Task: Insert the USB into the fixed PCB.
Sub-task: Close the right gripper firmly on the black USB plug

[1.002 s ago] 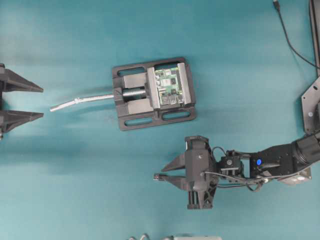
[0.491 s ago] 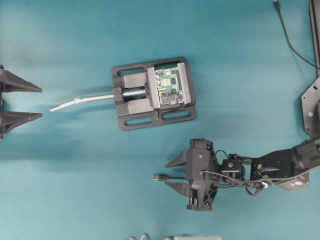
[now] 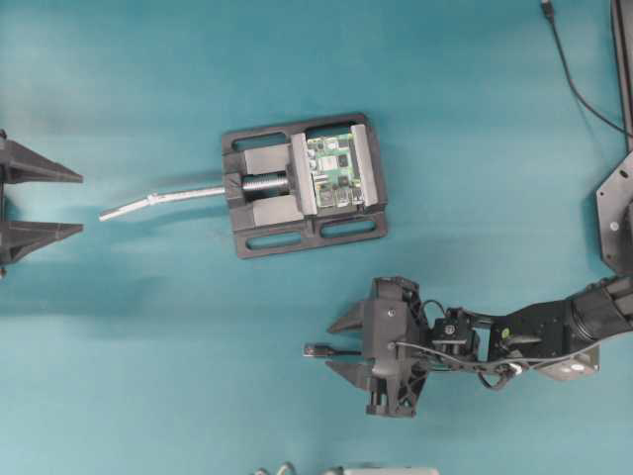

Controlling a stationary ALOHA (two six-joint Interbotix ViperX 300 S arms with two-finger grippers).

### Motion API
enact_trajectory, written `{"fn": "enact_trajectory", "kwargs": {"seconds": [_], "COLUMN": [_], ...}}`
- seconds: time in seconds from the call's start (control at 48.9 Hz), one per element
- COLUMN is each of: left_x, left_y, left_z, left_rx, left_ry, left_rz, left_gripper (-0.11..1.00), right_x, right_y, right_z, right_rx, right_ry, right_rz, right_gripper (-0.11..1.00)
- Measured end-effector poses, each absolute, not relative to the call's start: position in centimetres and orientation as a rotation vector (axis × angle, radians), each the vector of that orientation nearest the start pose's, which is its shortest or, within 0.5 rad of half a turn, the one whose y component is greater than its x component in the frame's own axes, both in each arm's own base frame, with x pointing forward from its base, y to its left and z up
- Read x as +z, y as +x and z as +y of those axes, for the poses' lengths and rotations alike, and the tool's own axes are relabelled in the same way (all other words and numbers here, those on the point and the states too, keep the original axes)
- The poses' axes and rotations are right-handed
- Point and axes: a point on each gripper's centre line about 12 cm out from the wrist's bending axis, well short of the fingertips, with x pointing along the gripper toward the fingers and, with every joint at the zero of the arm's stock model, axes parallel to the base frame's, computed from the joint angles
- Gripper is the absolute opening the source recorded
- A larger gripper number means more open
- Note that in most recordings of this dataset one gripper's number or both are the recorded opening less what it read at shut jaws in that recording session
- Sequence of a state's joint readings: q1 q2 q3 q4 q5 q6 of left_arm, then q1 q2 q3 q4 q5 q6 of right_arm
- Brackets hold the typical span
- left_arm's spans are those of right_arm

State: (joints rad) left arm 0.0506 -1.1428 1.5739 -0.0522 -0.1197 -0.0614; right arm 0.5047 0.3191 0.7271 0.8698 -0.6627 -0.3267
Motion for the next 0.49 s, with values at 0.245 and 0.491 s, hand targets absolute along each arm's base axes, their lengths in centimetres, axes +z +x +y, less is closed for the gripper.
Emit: {"fn": "enact_trajectory", "kwargs": {"seconds": [0.245, 0.491], "left_x": [14.5, 14.5], "left_y": [13.7, 13.7], "left_z": [0.8, 0.8], "left_rx": [0.074, 0.074], "left_ry": [-0.118, -0.119], "left_rz": [0.305, 0.305], "left_gripper": [0.92, 0.92], "right_x": [7.3, 6.4], "right_y": [36.8, 36.9], "right_z": [14.2, 15.0], "right_rx": [-0.082, -0.065], "right_ry": [0.141, 0.116], "right_rz": [0.519, 0.534], "right_gripper": [0.62, 0.62]}}
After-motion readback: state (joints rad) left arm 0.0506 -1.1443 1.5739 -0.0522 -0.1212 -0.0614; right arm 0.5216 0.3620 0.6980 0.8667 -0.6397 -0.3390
